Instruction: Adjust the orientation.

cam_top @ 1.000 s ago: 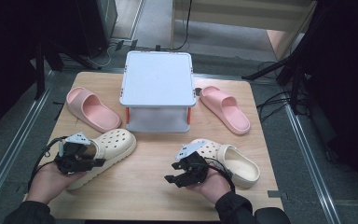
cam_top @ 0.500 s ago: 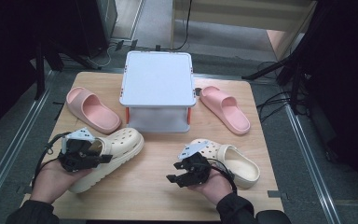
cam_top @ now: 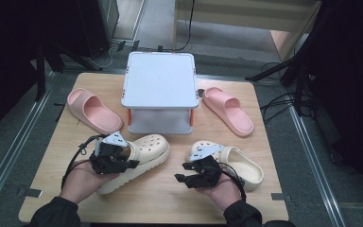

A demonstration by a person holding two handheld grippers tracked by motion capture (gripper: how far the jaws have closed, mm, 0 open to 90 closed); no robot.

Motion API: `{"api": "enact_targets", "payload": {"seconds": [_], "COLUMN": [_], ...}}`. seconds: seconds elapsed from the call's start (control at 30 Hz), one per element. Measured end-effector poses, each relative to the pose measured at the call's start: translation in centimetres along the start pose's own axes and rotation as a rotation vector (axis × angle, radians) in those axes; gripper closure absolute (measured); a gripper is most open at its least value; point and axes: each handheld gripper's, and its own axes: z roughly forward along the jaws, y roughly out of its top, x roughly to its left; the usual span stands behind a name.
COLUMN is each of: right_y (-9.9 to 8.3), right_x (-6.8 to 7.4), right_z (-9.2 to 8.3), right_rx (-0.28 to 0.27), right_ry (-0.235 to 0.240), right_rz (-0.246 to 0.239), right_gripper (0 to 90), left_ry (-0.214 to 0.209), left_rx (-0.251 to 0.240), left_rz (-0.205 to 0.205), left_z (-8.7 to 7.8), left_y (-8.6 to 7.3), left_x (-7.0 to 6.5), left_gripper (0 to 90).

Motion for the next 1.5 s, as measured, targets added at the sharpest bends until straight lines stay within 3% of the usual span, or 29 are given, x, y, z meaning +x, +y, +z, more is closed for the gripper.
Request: {"api": "enact_targets", "payload": {"seconds": [0.23,0.43,0.63,0.7,0.77,0.93,1.0,1.2,1.5], "right_y": [-0.4,-0.2,0.4,0.6,0.7,0.9,0.9,1.1,1.2], "right_x": [0.1,0.7,0.6,0.4,0.3,0.0,0.0,0.5,1.0], "right_z": [-0.2,0.6,1.8,2.0,2.0,2.2,2.4,2.9,3.8], "right_rx": [-0.030,-0.062,-0.061,-0.072,-0.084,-0.086,-0.082,-0.072,-0.056], "right_ry": [-0.032,-0.024,-0.033,-0.032,-0.034,-0.044,-0.044,-0.034,-0.020], "right_rz": [0.021,0.039,0.045,0.063,0.064,0.081,0.080,0.072,0.072], "right_gripper": [50.6,53.1,57.7,61.1,63.6,68.9,70.9,78.8,89.0], "left_ry": [-0.015,-0.056,-0.068,-0.097,-0.110,-0.104,-0.112,-0.111,-0.066], "left_rx": [0.033,0.063,0.085,0.091,0.093,0.073,0.062,0.047,0.027], "left_rz": [0.057,0.066,0.070,0.066,0.090,0.124,0.107,0.090,0.045], "left_z": [2.2,3.3,3.7,3.9,3.9,2.8,1.9,-0.9,-2.1], "left_y": [0.9,1.0,0.9,0.8,0.8,0.9,0.9,0.4,-0.7], "left_x": [-1.1,-1.3,-1.6,-1.4,-1.5,-1.6,-1.5,0.1,2.6], "left_gripper": [77.0,76.5,75.5,72.1,68.5,61.3,60.5,77.4,89.2]}}
